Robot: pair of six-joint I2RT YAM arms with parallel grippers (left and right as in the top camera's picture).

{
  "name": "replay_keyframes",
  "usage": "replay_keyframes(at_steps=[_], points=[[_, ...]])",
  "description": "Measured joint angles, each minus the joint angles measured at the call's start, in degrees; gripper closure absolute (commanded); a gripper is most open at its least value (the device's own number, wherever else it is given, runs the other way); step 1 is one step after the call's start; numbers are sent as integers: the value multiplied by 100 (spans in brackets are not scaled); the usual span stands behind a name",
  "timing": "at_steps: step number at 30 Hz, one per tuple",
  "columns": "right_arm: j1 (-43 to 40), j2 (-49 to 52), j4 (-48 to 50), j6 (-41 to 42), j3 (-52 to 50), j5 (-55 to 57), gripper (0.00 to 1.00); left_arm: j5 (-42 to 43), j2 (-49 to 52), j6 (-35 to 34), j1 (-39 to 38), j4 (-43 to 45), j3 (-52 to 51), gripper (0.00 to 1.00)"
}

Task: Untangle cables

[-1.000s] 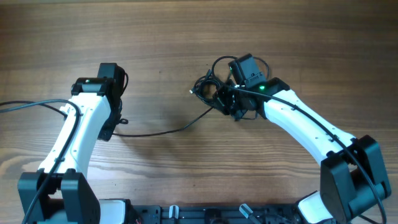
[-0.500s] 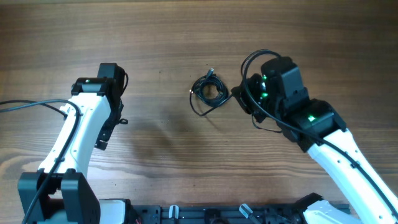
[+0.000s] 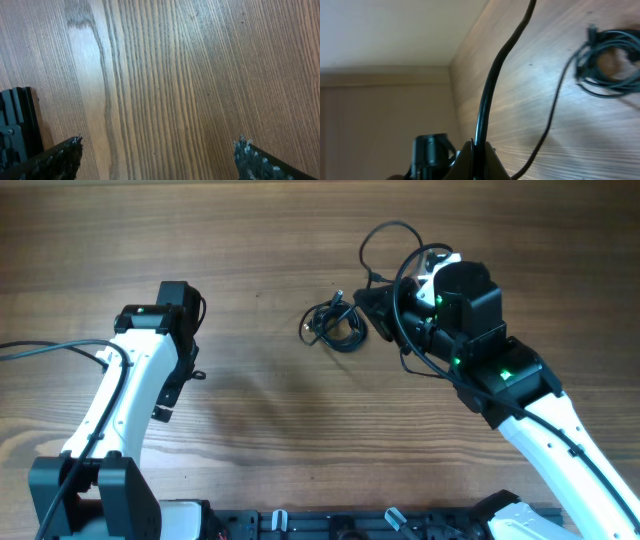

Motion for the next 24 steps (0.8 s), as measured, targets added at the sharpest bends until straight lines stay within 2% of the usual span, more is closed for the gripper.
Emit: replay_keyframes(at_steps=[8,24], points=[[-13,-11,809,105,2,-328,96,0,0,0,0,-2,0,0],[-289,-11,92,411,24,-463,96,50,0,-2,0,0,0,0]])
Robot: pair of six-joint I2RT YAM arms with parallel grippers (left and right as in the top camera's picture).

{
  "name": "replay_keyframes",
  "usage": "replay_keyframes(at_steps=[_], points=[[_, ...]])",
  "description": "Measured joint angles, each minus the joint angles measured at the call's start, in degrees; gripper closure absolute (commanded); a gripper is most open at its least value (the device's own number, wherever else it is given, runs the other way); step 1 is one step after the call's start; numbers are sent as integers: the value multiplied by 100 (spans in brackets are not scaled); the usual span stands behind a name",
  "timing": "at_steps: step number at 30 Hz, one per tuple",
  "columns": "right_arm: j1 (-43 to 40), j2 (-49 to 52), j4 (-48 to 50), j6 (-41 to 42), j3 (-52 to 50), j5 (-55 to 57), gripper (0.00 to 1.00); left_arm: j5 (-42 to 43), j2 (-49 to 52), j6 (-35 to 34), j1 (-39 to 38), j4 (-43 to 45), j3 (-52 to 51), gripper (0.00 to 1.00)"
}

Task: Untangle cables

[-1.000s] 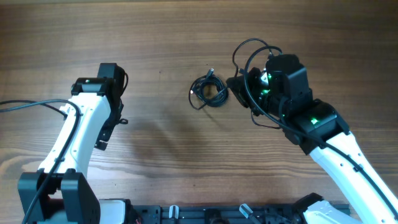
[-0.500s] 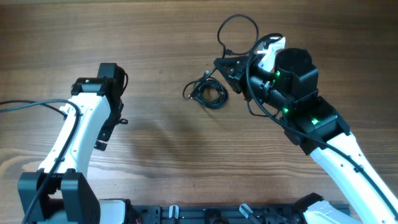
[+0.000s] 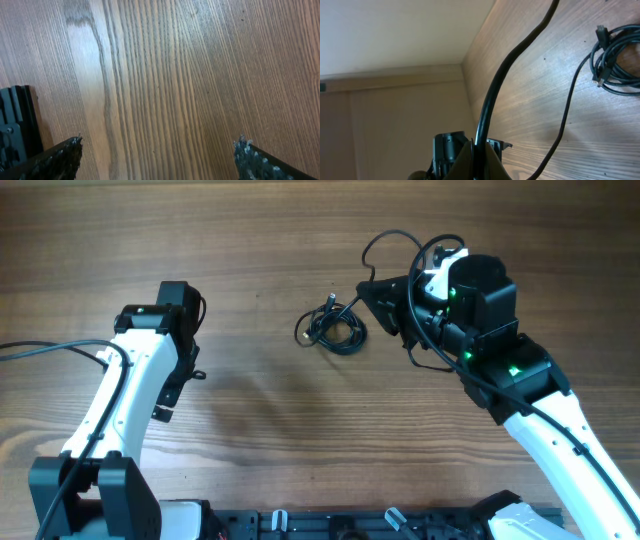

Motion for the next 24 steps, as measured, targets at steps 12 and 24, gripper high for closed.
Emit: replay_keyframes(at_steps=[12,24], points=[[0,0,-26,0,0,-247,95,0,0,2,0,0,0,0],[0,0,-151,-26,0,-245,96,0,0,2,0,0,0,0]])
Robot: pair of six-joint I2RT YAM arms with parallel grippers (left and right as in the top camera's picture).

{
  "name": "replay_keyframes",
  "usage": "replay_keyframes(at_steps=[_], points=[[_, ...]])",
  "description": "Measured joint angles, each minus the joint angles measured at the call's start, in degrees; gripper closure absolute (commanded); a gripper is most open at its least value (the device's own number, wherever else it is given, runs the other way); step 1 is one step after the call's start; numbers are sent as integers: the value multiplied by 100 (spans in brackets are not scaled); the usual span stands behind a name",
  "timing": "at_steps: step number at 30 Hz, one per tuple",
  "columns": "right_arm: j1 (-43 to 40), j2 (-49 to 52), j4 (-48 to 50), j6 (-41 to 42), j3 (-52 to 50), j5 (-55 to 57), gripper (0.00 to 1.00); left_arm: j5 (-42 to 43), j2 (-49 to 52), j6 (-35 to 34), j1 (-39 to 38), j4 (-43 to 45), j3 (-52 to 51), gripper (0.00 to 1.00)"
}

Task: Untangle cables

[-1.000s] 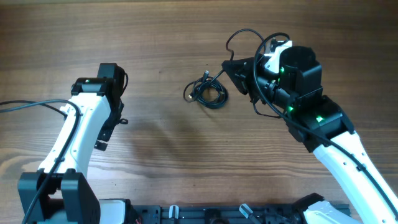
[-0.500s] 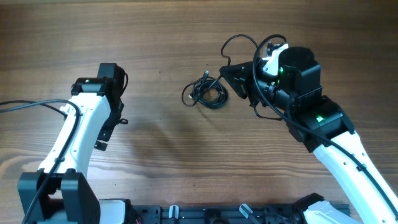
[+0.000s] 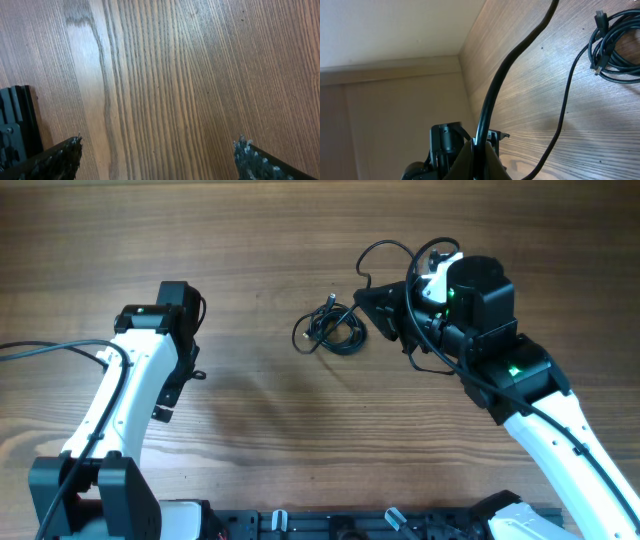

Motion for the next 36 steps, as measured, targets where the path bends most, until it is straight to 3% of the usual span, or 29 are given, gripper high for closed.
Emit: replay_keyframes(at_steps=[36], points=[[-101,-2,-245,-20,4,0,96,0,0,0,0,0,0,0]])
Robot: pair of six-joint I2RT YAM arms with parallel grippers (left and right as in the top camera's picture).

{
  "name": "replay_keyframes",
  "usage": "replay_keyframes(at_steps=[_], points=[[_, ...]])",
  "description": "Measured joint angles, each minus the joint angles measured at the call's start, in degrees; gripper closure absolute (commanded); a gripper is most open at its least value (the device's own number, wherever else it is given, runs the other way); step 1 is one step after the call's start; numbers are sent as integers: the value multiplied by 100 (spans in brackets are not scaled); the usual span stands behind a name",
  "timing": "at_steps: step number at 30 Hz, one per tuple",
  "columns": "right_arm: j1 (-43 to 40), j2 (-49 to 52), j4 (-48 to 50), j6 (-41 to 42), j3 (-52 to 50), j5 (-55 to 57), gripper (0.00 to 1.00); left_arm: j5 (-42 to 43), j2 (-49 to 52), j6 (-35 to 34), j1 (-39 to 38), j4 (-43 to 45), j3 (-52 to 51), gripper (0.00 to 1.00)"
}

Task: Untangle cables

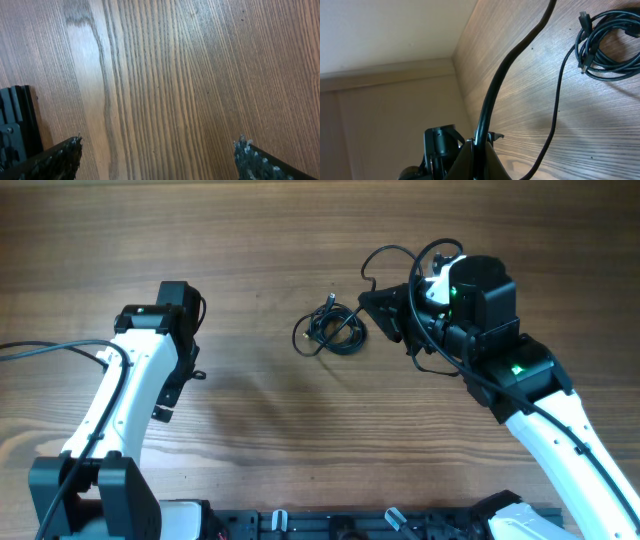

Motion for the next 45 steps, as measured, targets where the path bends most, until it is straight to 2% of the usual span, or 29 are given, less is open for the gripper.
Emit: replay_keyframes(at_steps=[20,27,33,40,45], points=[[0,-28,-199,-90,4,74,96,0,0,-2,0,0,0,0],[-26,-850,-173,-341,7,651,95,0,0,0,0,0,0,0],[-26,-997,-234,-636,7,684,95,0,0,0,0,0,0,0],[-26,-1163,1268,-693,9,584,95,28,0,0,0,2,0,0],[-26,-1167,2369,-35,22,424,95,42,0,0,0,4,-4,0]])
